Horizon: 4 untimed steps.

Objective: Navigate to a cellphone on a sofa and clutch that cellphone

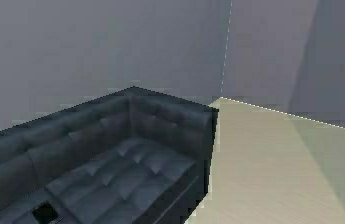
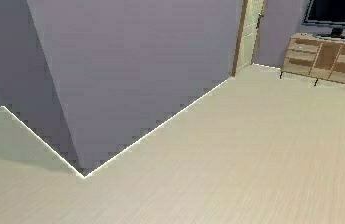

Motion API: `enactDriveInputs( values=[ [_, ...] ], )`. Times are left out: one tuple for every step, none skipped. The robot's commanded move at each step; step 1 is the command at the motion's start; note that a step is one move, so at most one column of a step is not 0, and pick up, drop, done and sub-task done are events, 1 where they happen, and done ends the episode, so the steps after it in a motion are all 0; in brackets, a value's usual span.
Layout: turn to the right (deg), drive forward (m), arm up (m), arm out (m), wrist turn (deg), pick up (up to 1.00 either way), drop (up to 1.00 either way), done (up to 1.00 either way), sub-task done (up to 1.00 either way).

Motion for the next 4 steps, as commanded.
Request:
enactDriveInputs(
  values=[
    [0.0, 0.5, 0.0, 0.0, 0.0, 0.0, 0.0, 0.0, 0.0],
    [-45.0, 0.0, 0.0, 0.0, 0.0, 0.0, 0.0, 0.0, 0.0],
    [-45.0, 0.0, 0.0, 0.0, 0.0, 0.0, 0.0, 0.0, 0.0],
    [-45.0, 0.0, 0.0, 0.0, 0.0, 0.0, 0.0, 0.0, 0.0]
  ],
)
